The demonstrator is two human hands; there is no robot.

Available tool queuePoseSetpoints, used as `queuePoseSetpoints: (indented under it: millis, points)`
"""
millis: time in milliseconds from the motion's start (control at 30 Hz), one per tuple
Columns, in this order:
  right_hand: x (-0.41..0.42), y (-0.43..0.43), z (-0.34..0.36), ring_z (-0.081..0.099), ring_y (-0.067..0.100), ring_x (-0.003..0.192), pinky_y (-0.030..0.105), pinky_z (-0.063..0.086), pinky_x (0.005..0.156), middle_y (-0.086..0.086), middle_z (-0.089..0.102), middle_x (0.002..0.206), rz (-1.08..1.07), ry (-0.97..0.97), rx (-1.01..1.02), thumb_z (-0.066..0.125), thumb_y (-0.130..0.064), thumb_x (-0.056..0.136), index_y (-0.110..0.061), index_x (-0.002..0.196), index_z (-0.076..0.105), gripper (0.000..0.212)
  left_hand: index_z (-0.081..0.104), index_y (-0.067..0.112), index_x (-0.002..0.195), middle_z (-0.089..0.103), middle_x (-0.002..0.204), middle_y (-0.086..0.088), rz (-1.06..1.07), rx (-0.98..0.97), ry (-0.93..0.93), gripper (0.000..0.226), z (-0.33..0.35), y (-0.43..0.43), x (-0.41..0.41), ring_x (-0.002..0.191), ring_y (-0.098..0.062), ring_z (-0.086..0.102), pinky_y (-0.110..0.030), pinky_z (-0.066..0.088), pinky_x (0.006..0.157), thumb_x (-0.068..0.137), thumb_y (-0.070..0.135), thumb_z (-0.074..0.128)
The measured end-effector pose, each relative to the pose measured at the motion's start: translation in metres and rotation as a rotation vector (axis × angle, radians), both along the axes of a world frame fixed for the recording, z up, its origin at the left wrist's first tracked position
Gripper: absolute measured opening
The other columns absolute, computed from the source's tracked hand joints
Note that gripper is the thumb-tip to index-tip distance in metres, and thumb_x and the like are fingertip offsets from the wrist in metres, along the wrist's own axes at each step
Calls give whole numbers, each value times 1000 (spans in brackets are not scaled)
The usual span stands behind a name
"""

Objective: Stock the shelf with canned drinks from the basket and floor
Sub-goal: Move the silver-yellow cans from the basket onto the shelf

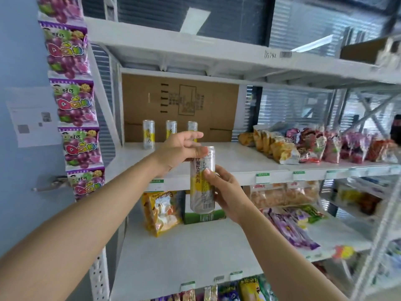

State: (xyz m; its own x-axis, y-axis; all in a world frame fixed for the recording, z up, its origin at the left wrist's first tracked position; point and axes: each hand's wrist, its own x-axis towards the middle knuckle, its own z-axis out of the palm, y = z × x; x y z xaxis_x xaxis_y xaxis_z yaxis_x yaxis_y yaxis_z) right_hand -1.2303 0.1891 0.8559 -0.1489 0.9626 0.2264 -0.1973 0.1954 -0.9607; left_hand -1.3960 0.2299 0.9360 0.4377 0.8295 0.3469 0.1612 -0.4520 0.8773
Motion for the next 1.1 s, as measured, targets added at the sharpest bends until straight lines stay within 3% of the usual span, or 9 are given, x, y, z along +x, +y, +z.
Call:
queuePoseSetpoints:
  millis: [100,233,400,533,600,767,933,1033,1100]
  points:
    - [13,37,6,67,24,98,48,50,101,5,71,99,-60,-33,13,70,-33,80,-14,118,61,44,46,14,140,69,116,-4,-3,10,26,80,10,40,19,105,-17,65,-32,50,95,69,33,76]
    - [25,89,15,69,23,98,39,56,91,7,71,105,-149,-92,28,72,-33,80,-19,116,61,40,48,13,138,67,116,-5,26,22,20,67,20,99,40,103,-12,64,-23,49,85,79,25,76]
    - [38,153,18,70,17,94,24,56,75,5,71,103,-255,-141,104,77,-23,81,-22,117,60,40,51,15,135,67,118,-2,111,91,47,67,21,171,66,102,-6,59,-27,49,94,77,30,81]
    - [46,199,12,65,12,88,18,53,71,0,66,97,-346,-212,134,80,-21,78,-24,114,57,43,54,24,130,66,118,0,221,118,59,76,14,209,87,105,-13,63,-34,52,95,62,47,80]
    - [48,214,11,62,6,82,14,50,65,-4,64,96,-371,-283,138,82,-22,76,-23,116,53,50,55,25,128,64,118,2,259,138,111,71,11,217,95,105,-14,63,-35,51,95,65,46,82]
    - [62,257,7,64,11,90,30,56,81,-8,65,99,-396,-415,143,86,-29,70,-25,119,48,62,56,24,124,59,117,7,352,189,234,63,12,235,111,106,-13,58,-30,49,91,71,46,80]
    - [93,281,13,60,8,99,19,53,77,-7,61,109,-193,-486,121,84,-12,72,-21,126,43,69,67,24,111,61,101,8,260,248,431,46,35,248,104,91,-8,57,-25,46,74,74,49,78]
    - [113,293,17,60,16,113,32,53,95,-2,62,120,-60,-544,106,81,-12,77,-20,134,42,70,72,30,104,67,105,12,154,278,578,27,52,256,97,96,-4,62,-24,47,82,79,38,77]
    - [114,295,19,60,10,109,25,54,91,-3,61,121,-39,-568,115,81,-11,77,-20,136,40,72,72,32,106,70,111,11,79,265,652,28,58,261,95,103,-2,64,-24,49,91,80,24,78]
